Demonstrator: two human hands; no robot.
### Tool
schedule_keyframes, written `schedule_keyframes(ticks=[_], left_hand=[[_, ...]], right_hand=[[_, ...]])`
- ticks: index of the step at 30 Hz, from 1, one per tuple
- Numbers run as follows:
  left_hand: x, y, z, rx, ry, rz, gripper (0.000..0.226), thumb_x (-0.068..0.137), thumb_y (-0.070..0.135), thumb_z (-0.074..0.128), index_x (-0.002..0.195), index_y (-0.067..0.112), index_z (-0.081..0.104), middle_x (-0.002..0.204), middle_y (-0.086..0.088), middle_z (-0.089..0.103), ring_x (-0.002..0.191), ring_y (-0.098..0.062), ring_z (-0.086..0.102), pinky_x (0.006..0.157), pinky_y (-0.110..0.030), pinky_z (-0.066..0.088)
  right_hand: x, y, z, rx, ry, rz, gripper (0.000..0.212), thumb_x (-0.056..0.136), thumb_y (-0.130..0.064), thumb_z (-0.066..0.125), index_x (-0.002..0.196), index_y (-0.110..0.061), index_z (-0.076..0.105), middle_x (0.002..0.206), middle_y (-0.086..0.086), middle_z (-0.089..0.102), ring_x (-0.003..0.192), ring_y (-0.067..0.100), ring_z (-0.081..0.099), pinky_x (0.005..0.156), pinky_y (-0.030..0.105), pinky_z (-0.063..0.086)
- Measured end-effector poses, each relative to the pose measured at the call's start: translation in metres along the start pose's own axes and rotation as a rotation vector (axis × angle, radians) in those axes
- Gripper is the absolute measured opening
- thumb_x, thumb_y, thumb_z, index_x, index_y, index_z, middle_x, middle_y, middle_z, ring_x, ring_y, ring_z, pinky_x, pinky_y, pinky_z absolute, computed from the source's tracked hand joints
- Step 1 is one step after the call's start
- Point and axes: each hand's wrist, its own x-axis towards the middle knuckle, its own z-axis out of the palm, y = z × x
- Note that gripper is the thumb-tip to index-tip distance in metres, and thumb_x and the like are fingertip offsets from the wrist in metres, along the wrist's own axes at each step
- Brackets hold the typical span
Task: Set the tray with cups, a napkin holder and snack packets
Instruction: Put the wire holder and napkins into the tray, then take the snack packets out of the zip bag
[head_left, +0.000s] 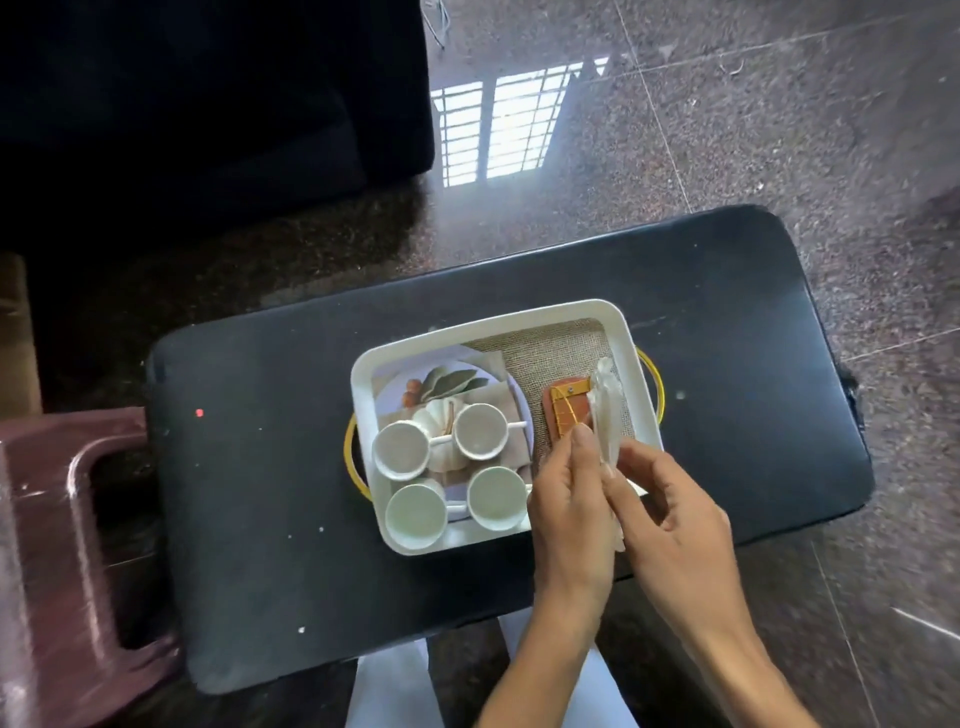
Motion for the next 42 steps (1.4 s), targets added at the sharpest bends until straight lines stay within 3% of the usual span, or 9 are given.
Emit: schedule_keyframes(ticks=[5, 13, 18, 22, 26, 29, 32, 37, 42], left_hand=[[0.019, -0.016, 0.017, 0.027, 0.033, -0.053, 0.038, 0.109, 0.042, 0.038, 0.122, 0.030, 0.072, 0.119, 0.001, 0.077, 0.117, -0.018, 0.070, 0.107, -0.051, 0.051], [0.034, -0.030, 0.028, 0.063, 0.107, -0.052, 0.039, 0.109, 0.037, 0.040, 0.089, 0.041, 0.074, 0.098, 0.006, 0.080, 0.097, -0.006, 0.075, 0.091, -0.031, 0.057], [0.031, -0.024, 0.026, 0.007, 0.105, -0.103, 0.033, 0.108, 0.041, 0.042, 0.100, 0.042, 0.073, 0.105, 0.014, 0.080, 0.106, -0.001, 0.072, 0.096, -0.027, 0.055], [0.026, -0.013, 0.018, -0.109, 0.120, -0.183, 0.035, 0.109, 0.037, 0.042, 0.129, 0.025, 0.068, 0.129, 0.005, 0.073, 0.123, -0.007, 0.066, 0.112, -0.039, 0.049], [0.017, 0.008, -0.011, -0.169, 0.111, -0.164, 0.028, 0.108, 0.037, 0.043, 0.116, 0.031, 0.069, 0.123, 0.007, 0.075, 0.118, -0.004, 0.069, 0.104, -0.031, 0.055], [0.006, 0.029, -0.063, -0.224, 0.192, -0.108, 0.030, 0.106, 0.035, 0.047, 0.113, 0.025, 0.074, 0.114, 0.007, 0.080, 0.113, -0.006, 0.072, 0.096, -0.029, 0.059], [-0.011, 0.053, -0.147, -0.284, 0.356, -0.003, 0.028, 0.105, 0.029, 0.051, 0.110, 0.018, 0.077, 0.114, 0.001, 0.080, 0.112, -0.014, 0.074, 0.094, -0.034, 0.061], [-0.058, 0.086, -0.348, -0.291, 0.752, 0.243, 0.024, 0.104, 0.020, 0.052, 0.109, 0.013, 0.074, 0.116, -0.006, 0.079, 0.112, -0.020, 0.074, 0.092, -0.033, 0.060], [-0.103, 0.099, -0.539, -0.207, 1.077, 0.358, 0.021, 0.105, 0.013, 0.052, 0.100, 0.019, 0.071, 0.113, -0.005, 0.076, 0.110, -0.019, 0.072, 0.090, -0.032, 0.059]], right_hand=[[0.028, 0.018, -0.007, -0.074, -0.053, 0.039, 0.024, 0.094, -0.024, 0.066, 0.116, -0.033, 0.069, 0.100, -0.028, 0.072, 0.097, -0.015, 0.064, 0.077, 0.004, 0.048], [0.046, 0.023, -0.005, -0.147, -0.126, 0.046, 0.026, 0.094, -0.030, 0.065, 0.108, -0.051, 0.060, 0.097, -0.033, 0.070, 0.094, -0.014, 0.063, 0.074, 0.009, 0.049], [0.046, 0.025, -0.006, -0.217, -0.086, 0.043, 0.039, 0.092, -0.036, 0.066, 0.131, -0.031, 0.061, 0.118, -0.018, 0.066, 0.107, -0.004, 0.062, 0.090, 0.025, 0.054], [0.044, 0.021, -0.006, -0.241, -0.096, 0.045, 0.041, 0.092, -0.034, 0.067, 0.132, -0.028, 0.060, 0.118, -0.018, 0.064, 0.110, -0.005, 0.060, 0.087, 0.014, 0.048], [0.041, 0.004, 0.002, -0.263, -0.094, 0.011, 0.036, 0.092, -0.031, 0.068, 0.127, -0.030, 0.063, 0.117, -0.018, 0.064, 0.104, -0.016, 0.057, 0.078, 0.007, 0.045], [0.034, -0.022, 0.026, -0.214, -0.131, -0.037, 0.027, 0.090, -0.030, 0.069, 0.116, -0.032, 0.068, 0.114, -0.017, 0.068, 0.096, -0.022, 0.058, 0.068, -0.002, 0.044], [0.021, -0.061, 0.069, -0.177, -0.260, -0.089, 0.028, 0.085, -0.039, 0.067, 0.112, -0.033, 0.070, 0.114, -0.012, 0.070, 0.098, -0.008, 0.065, 0.071, -0.001, 0.047], [-0.018, -0.123, 0.176, -0.190, -0.486, -0.186, 0.027, 0.080, -0.042, 0.066, 0.106, -0.043, 0.071, 0.101, -0.018, 0.074, 0.098, -0.008, 0.067, 0.065, 0.001, 0.049], [-0.058, -0.157, 0.302, -0.238, -0.651, -0.364, 0.029, 0.085, -0.035, 0.071, 0.114, -0.032, 0.066, 0.108, -0.011, 0.072, 0.104, 0.003, 0.066, 0.071, 0.009, 0.048]])
